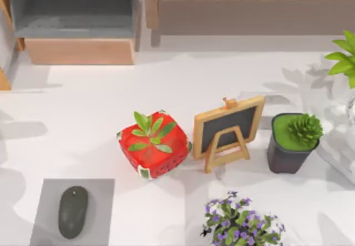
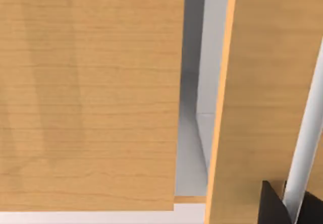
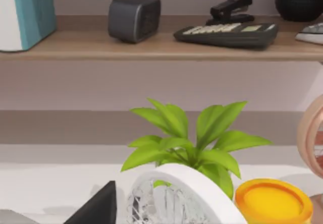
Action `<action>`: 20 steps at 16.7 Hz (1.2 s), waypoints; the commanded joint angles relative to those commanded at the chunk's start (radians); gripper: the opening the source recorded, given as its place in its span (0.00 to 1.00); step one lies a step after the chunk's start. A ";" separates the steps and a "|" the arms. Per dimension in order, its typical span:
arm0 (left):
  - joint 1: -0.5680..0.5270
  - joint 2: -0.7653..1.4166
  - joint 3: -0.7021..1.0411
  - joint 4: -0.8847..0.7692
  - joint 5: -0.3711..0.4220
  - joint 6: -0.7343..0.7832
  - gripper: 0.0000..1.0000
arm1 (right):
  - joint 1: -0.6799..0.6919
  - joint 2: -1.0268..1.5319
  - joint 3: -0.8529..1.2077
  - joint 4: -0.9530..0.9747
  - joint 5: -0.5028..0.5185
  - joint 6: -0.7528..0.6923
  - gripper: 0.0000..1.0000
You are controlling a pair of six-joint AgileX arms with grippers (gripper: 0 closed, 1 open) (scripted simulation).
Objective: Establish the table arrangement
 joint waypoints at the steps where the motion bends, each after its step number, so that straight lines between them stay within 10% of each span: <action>1: -0.012 0.015 0.034 -0.018 -0.010 0.000 0.00 | 0.000 0.000 0.000 0.000 0.000 0.000 1.00; 20: -0.122 0.202 0.460 -0.252 -0.120 -0.009 0.00 | 0.000 0.000 0.000 0.000 0.000 0.000 1.00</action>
